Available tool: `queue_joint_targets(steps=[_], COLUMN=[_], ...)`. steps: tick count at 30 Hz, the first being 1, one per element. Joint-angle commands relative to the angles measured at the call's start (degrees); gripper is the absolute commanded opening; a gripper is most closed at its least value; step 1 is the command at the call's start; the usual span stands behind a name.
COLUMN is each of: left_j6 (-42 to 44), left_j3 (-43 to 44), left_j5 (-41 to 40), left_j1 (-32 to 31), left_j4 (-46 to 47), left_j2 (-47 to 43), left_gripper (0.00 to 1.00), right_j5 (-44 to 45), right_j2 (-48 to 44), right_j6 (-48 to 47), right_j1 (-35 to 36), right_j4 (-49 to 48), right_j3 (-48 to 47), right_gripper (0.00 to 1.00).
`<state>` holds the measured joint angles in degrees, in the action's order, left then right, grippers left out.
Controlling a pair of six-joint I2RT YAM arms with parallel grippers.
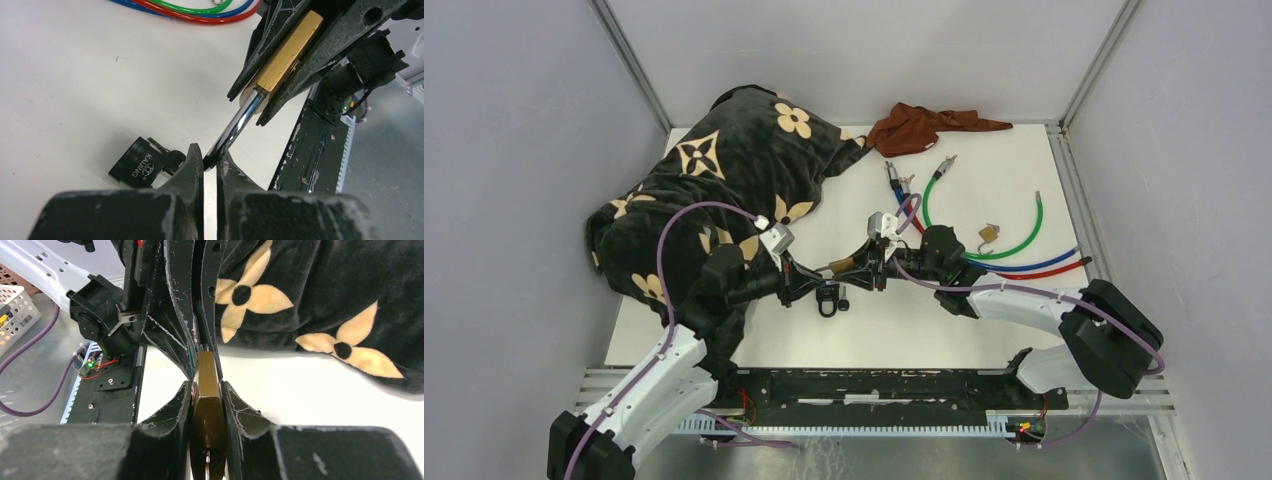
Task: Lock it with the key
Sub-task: Lock the lock.
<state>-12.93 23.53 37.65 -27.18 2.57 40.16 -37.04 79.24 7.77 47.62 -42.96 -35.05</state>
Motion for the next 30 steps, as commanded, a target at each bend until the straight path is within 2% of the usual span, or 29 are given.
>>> queue_joint_targets(steps=[1, 7, 11, 13, 16, 20, 25, 30], left_j6=[-5.6, -5.9, -7.2, -8.5, -8.6, -10.1, -11.5, -11.3], left_j3=[11.1, 11.3, 10.2, 8.9, 7.2, 6.8, 7.5, 7.1], left_j5=[17.6, 17.7, 17.9, 17.9, 17.6, 19.4, 19.4, 20.9], left_j1=[-6.5, -7.2, -7.7, -8.1, -7.6, -5.5, -4.4, -4.4], left_j4=[29.3, 29.6, 29.5, 29.2, 26.8, 25.6, 27.0, 26.0], left_j2=[-1.9, -1.8, -1.8, -1.9, -3.1, -5.0, -5.6, -4.7], left_gripper=[0.02, 0.02, 0.02, 0.02, 0.02, 0.02, 0.02, 0.02], right_j5=[4.4, 3.8, 2.8, 2.2, -0.9, -2.3, -7.6, -8.6], right_j2=[9.0, 12.4, 11.7, 10.2, 6.4, 1.7, 2.1, 1.5], right_j6=[-4.1, -3.9, -1.4, 1.6, 11.3, 7.4, 15.5, 14.1], right_j1=[4.4, 5.3, 5.3, 4.6, 1.4, -1.0, -4.6, -4.2], right_j4=[9.4, 8.5, 4.5, -0.3, -14.3, -10.5, -25.5, -24.8], right_j3=[0.3, -1.8, -2.2, -1.3, 2.4, 4.9, 11.5, 10.0], right_gripper=[0.0, 0.0, 0.0, 0.0, 0.0, 0.0, 0.0, 0.0])
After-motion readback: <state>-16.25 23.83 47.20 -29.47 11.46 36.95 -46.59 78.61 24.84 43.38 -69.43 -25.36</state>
